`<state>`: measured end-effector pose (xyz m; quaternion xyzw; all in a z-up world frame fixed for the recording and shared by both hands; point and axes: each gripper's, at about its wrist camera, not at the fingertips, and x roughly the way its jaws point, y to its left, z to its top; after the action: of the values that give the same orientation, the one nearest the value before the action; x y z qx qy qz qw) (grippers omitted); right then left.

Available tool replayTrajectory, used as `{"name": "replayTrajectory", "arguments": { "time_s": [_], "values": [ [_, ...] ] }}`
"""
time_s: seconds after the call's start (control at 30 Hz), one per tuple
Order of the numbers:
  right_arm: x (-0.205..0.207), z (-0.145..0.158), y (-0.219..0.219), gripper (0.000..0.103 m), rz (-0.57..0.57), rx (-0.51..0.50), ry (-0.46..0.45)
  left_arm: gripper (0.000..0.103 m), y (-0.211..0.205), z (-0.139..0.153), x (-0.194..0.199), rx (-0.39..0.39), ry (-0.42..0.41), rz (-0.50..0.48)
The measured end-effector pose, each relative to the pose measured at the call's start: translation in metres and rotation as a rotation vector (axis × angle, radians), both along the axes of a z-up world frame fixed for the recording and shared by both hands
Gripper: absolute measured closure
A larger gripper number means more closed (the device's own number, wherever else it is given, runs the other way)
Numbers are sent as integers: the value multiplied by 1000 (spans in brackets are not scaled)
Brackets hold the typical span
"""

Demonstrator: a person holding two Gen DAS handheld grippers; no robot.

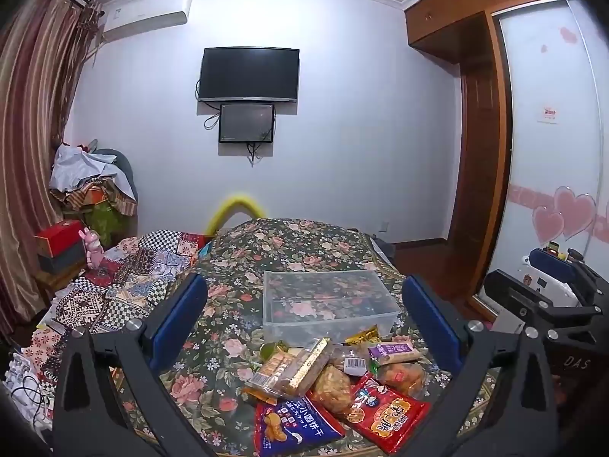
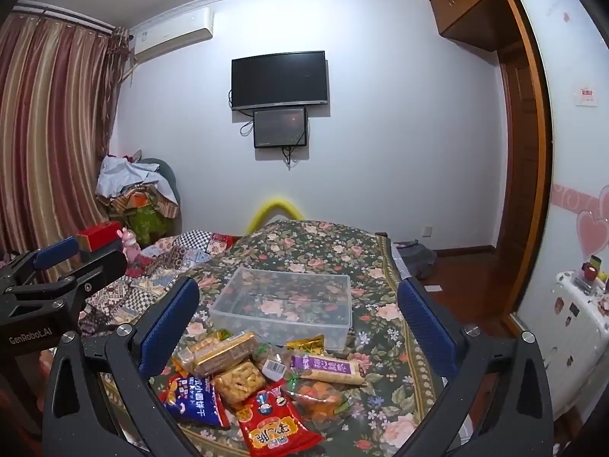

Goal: Organize snacks

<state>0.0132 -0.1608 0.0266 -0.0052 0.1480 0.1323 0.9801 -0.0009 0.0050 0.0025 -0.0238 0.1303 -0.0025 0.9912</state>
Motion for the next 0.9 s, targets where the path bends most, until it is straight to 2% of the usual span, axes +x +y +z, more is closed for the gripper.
{"name": "replayTrajectory", "arguments": {
  "time_s": [0.9],
  "values": [
    [-3, 2, -2, 0, 2, 15, -14, 0, -3, -4, 0, 18, 2, -6]
  ]
}}
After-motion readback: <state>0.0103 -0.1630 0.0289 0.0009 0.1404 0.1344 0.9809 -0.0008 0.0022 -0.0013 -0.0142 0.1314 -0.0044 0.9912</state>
